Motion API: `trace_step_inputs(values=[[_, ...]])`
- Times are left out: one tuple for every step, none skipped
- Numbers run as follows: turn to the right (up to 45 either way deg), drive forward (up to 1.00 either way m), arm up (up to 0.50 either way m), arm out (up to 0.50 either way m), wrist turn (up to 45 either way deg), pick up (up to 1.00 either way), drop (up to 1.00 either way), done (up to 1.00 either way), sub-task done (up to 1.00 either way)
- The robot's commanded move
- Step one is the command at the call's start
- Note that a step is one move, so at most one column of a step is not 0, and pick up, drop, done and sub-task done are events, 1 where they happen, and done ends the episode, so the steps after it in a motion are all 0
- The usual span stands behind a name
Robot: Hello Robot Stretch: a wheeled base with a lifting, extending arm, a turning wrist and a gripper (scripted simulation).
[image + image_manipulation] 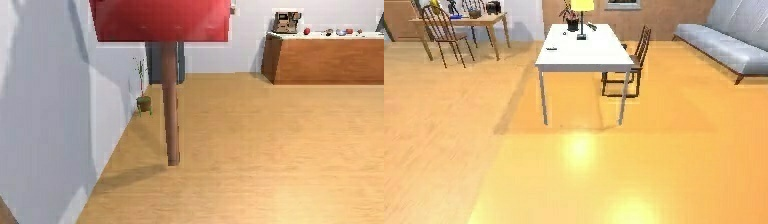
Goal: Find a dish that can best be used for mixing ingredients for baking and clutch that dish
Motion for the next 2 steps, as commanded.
trace_step_inputs(values=[[24.0, 0.00, 0.00, 0.00, 0.0, 0.00, 0.00, 0.00, 0.00], [0.0, 0.10, 0.00, 0.00, 0.0, 0.00, 0.00, 0.00, 0.00]])
